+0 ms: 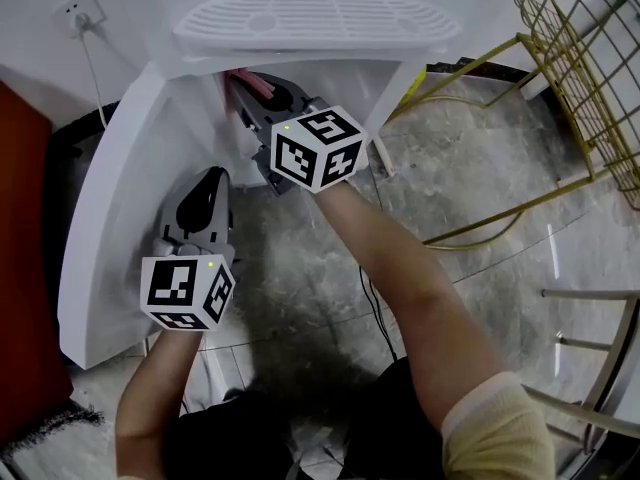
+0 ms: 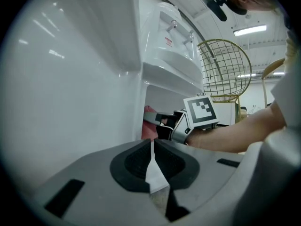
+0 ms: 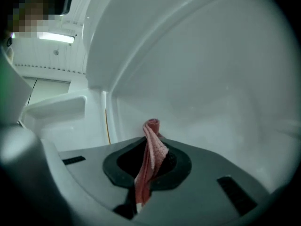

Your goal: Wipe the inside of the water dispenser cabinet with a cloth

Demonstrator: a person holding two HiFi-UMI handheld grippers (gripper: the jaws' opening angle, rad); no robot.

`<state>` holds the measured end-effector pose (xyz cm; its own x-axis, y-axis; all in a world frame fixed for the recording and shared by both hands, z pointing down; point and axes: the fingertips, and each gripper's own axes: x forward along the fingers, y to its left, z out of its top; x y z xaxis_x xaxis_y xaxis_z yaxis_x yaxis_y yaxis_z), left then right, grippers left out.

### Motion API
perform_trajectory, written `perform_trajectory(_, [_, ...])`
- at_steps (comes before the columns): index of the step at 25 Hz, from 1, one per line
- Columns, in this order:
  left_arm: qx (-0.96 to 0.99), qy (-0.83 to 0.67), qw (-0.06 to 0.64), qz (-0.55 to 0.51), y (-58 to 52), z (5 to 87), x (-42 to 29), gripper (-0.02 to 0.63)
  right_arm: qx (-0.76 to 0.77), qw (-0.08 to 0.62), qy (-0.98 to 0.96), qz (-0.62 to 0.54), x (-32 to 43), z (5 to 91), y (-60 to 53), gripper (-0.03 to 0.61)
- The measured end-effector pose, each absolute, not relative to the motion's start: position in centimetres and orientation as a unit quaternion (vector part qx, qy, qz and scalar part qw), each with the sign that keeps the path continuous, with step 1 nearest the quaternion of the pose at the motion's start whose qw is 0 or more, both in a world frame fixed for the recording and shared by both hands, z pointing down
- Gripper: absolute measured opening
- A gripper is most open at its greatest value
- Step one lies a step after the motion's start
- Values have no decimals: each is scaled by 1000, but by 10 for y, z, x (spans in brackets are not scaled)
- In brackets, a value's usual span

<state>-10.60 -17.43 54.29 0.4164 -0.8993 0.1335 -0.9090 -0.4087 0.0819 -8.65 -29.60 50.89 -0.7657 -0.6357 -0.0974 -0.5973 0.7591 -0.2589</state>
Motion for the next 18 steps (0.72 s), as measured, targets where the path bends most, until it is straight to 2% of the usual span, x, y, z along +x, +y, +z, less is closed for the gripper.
perform_trajectory(6, [841,-535,74,39,-175,548,-104,18,-355,64,918,-163,-81,550,-309,29])
perform_trajectory(18, [839,-535,85,42,-178,555,-105,18,-329,-5,923,-201,-91,602,-297,29])
